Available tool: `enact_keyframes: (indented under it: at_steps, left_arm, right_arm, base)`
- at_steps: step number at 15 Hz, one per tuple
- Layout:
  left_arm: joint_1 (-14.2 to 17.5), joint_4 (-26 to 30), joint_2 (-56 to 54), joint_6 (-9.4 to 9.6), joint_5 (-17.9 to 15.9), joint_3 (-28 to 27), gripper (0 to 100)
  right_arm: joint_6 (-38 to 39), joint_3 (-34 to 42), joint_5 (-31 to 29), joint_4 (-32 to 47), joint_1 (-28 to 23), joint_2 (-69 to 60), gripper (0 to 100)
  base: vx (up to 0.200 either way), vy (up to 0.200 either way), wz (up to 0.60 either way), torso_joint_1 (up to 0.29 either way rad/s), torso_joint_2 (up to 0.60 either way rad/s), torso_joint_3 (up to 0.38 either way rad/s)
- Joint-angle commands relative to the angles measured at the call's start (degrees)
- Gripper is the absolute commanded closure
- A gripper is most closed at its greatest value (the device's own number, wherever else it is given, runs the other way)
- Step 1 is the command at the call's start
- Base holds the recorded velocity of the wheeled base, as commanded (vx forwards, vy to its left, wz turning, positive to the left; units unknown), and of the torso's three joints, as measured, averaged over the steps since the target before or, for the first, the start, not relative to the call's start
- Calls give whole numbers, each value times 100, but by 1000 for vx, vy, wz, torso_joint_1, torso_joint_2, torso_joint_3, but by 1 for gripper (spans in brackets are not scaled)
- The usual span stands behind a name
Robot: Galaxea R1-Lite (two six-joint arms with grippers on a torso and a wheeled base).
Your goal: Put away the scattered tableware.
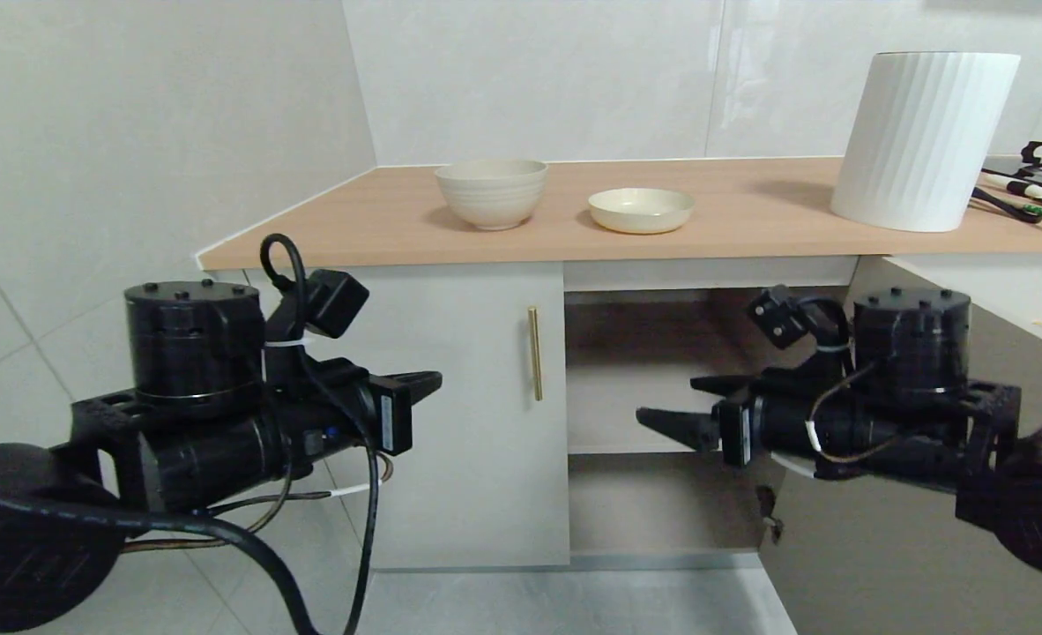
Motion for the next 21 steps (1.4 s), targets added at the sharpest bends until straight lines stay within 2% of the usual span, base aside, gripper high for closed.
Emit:
enact_keyframes:
  at_steps: [1,3,4,5,8,10,11,15,17,21]
  left_arm:
    - [133,120,-605,14,23,173,100]
    - [265,322,-789,14,14,323,100]
    - [326,366,-815,14,5,358,100]
    - [335,384,-824,5,5,358,0]
    - [335,384,-956,-21,-197,340,0]
    - [335,375,-1106,5,-795,384,0]
    - [335,366,-1158,-4,-865,349,0]
    - [326,401,-1211,-39,-513,68,0]
    - [317,595,-1316,-39,-531,42,0]
    - [317,621,-1343,-48,-549,33,0]
  right_arm:
    - [-315,-1319,-794,889,-465,347,0]
    - [-324,-1002,-1339,880,-456,312,0]
    - [-315,-897,-1391,898,-456,268,0]
    - [-306,-853,-1400,942,-465,145,0]
    - [-289,-853,-1409,1206,-465,-189,0]
    - [-289,-862,-1409,1223,-473,-303,0]
    - [-289,-853,-1409,1223,-473,-330,0]
    - [-289,-835,-1409,1241,-473,-435,0]
    - [-298,-827,-1409,1241,-473,-453,0]
    - [-298,-827,-1409,1241,-456,-435,0]
  base:
    - [0,0,0,0,0,0]
    - [0,0,0,0,0,0]
    - [0,0,0,0,0,0]
    - [0,0,0,0,0,0]
    - [0,0,0,0,0,0]
    - [0,0,0,0,0,0]
    - [0,0,0,0,0,0]
    - [0,0,0,0,0,0]
    - [0,0,0,0,0,0]
    - [0,0,0,0,0,0]
